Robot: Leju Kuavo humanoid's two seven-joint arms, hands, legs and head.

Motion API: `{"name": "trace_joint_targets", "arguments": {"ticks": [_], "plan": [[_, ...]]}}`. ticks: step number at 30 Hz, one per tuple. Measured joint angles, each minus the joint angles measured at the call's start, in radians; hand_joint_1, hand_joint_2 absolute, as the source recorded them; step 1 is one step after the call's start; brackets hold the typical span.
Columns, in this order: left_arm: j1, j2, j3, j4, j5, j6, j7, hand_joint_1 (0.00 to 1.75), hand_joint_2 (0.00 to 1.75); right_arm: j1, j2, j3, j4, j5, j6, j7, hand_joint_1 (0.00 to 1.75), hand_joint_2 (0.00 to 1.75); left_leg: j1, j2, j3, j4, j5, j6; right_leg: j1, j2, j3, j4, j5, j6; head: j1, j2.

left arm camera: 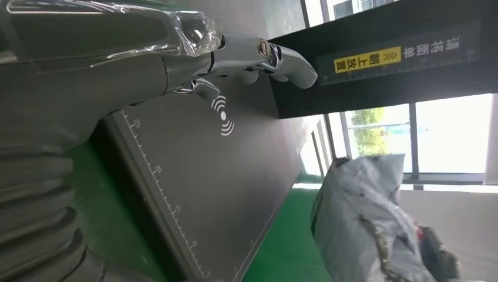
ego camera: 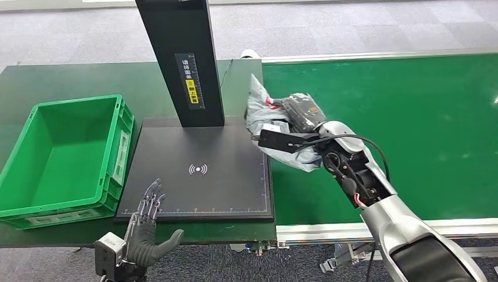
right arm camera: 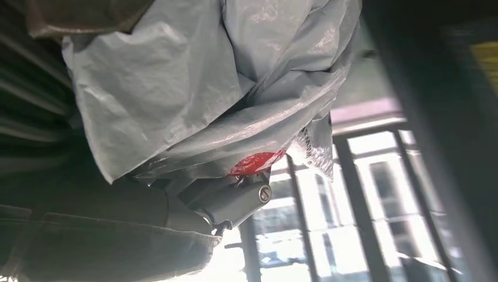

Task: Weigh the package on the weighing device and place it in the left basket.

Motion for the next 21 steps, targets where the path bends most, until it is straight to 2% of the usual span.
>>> {"name": "trace_joint_targets", "arguments": {"ticks": [5,12,16,21], "plan": [[0.0,-0.007,0.018,-0.006,0.0,-0.006,-0.006,0.0,1.75,0.002,0.049,0.032,-0.077,-0.007,-0.002,-0.012,1.75,1.75,0.0,-0.001,0.0,0.0,0.0,0.0,0.0,-0.001,0.0,0.0,0.0,0.0,0.0,0.0],[0.0,-0.012,0.031,-0.008,0.0,-0.011,-0.009,0.0,1.75,0.003,0.059,0.057,-0.106,-0.01,-0.003,-0.015,1.75,1.75,0.0,0.0,0.0,0.0,0.0,0.0,0.0,0.0,0.0,0.0,0.0,0.0,0.0,0.0],[-0.001,-0.022,0.045,-0.014,0.032,0.012,-0.044,0.0,1.75,0.003,0.072,0.074,-0.108,-0.011,-0.004,-0.058,1.75,1.75,0.0,0.001,0.0,0.0,0.0,0.0,0.0,0.0,0.0,0.0,0.0,0.0,0.0,0.0],[-0.013,-0.04,0.078,-0.033,0.099,0.052,-0.066,0.0,1.75,0.002,0.148,0.152,-0.046,-0.007,0.036,-0.098,1.75,1.75,0.001,0.002,0.0,-0.001,0.0,0.0,0.001,0.001,0.0,0.0,0.0,0.0,0.0,0.0]]}}
